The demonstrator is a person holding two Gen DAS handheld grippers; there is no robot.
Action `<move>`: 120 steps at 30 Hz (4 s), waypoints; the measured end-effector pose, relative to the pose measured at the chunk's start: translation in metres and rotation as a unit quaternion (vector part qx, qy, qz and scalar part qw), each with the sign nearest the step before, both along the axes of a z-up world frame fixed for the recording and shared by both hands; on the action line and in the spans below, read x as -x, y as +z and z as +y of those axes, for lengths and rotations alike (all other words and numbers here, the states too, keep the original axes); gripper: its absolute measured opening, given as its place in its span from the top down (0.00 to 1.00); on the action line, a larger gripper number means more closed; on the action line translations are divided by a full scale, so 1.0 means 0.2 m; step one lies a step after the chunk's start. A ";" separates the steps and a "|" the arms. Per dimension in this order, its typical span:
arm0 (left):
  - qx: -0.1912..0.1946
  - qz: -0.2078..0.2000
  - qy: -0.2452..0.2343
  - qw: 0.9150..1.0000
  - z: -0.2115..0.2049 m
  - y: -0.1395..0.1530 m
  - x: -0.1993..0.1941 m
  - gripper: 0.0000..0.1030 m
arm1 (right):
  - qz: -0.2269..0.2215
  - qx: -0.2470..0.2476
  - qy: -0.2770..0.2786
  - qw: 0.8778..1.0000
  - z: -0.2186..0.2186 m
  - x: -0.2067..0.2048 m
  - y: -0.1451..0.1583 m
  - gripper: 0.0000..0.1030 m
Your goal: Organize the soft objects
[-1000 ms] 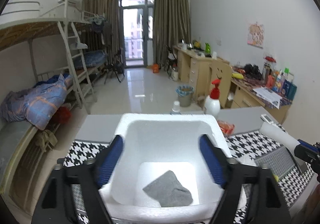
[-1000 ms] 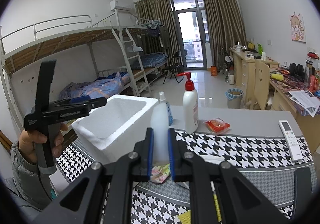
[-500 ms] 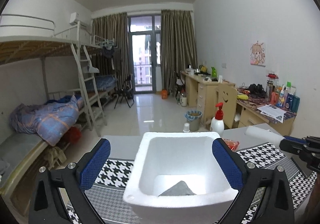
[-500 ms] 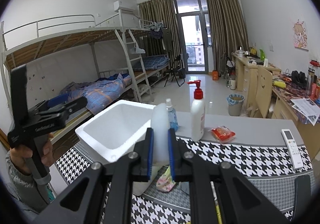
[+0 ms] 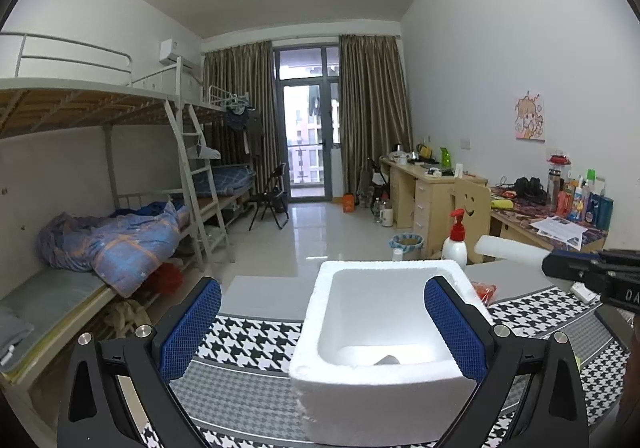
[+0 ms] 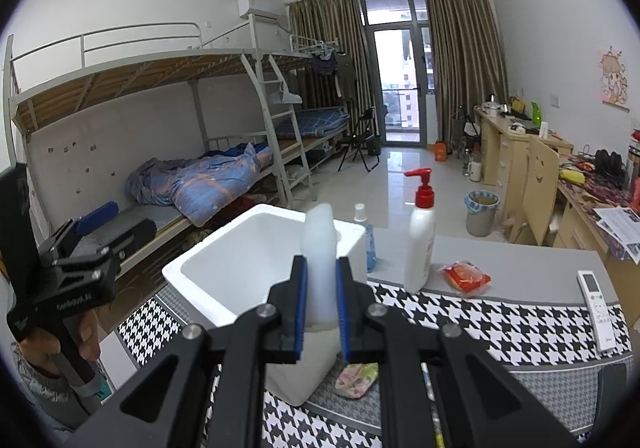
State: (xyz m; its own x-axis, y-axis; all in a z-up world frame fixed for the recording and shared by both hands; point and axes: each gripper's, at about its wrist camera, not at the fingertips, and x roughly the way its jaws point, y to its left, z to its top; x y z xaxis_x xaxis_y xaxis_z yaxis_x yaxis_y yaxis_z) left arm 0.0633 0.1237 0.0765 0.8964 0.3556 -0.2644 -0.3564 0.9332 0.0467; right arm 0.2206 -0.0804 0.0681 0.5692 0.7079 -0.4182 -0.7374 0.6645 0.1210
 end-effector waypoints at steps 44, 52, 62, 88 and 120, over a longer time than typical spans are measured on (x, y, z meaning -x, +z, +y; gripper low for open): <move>0.036 0.046 0.005 0.998 0.16 -0.24 0.15 0.01 | 0.031 0.084 0.051 0.995 0.47 -0.01 -0.07 0.84; 0.041 0.055 0.002 0.998 0.16 -0.26 0.14 0.01 | 0.043 0.095 0.049 0.993 0.51 -0.03 -0.11 0.84; 0.046 0.062 -0.001 0.997 0.16 -0.29 0.11 0.01 | 0.061 0.093 0.047 0.993 0.52 -0.07 -0.13 0.48; 0.042 0.061 -0.012 0.997 0.08 -0.28 0.13 0.01 | 0.039 0.054 0.040 0.997 0.32 0.03 -0.08 0.28; 0.049 0.027 -0.024 0.998 -0.06 -0.28 0.17 0.01 | 0.006 0.013 0.009 1.000 0.04 0.17 -0.19 0.07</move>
State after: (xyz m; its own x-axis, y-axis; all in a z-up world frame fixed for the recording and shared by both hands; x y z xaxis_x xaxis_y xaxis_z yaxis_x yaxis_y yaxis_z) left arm 0.0287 0.1123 0.0209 0.8957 0.2818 -0.3441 -0.3100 0.9503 -0.0285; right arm 0.1873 -0.0725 0.0308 0.5508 0.7068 -0.4439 -0.7483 0.6538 0.1126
